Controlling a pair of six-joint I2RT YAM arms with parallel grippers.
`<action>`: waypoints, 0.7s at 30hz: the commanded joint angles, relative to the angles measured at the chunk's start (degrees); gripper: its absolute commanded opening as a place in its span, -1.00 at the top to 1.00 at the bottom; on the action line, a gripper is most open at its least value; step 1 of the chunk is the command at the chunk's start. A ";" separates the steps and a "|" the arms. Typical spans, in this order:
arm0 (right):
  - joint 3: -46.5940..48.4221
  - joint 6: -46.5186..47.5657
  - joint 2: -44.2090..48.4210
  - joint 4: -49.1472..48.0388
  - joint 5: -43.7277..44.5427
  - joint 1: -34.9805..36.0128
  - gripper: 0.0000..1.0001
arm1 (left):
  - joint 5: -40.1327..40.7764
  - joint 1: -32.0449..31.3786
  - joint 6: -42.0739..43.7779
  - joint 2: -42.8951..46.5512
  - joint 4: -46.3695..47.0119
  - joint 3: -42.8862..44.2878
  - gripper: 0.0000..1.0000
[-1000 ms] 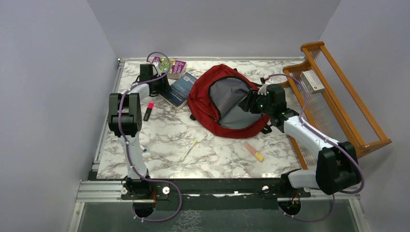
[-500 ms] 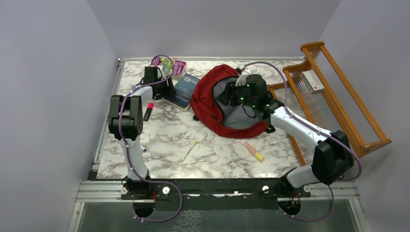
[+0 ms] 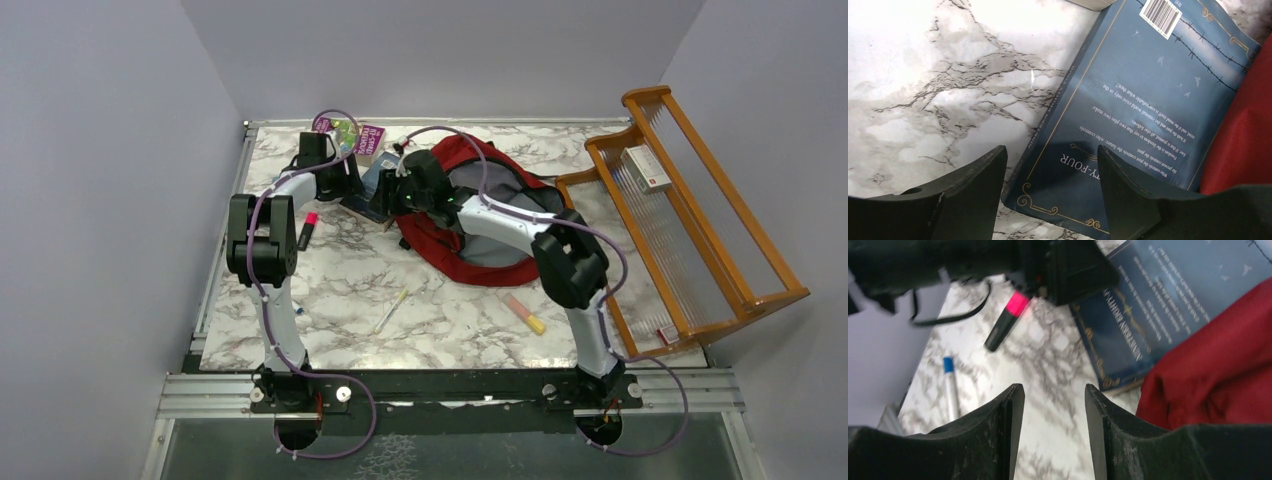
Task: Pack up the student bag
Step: Pick up the book from the center of the board.
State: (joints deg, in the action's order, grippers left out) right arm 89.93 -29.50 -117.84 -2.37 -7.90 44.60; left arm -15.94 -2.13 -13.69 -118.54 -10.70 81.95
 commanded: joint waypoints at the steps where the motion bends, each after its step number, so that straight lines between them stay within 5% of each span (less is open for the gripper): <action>1: 9.69 -3.74 -8.81 0.32 6.08 0.77 -0.05 | 0.60 1.08 -0.63 -0.63 -0.70 1.28 -0.36; 7: 17.77 -9.27 -16.00 4.92 13.13 0.86 -0.05 | -1.88 1.60 -0.85 -1.04 0.09 1.69 -0.36; 21: 15.50 -18.71 -16.04 17.85 30.15 0.83 -0.21 | -8.90 0.81 -1.20 -3.79 2.11 4.09 -0.39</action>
State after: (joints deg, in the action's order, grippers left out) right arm 106.17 -44.56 -133.40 8.62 14.79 45.43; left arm -21.26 -0.78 -14.61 -120.51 -9.63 83.90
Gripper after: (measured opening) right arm 0.595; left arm 0.692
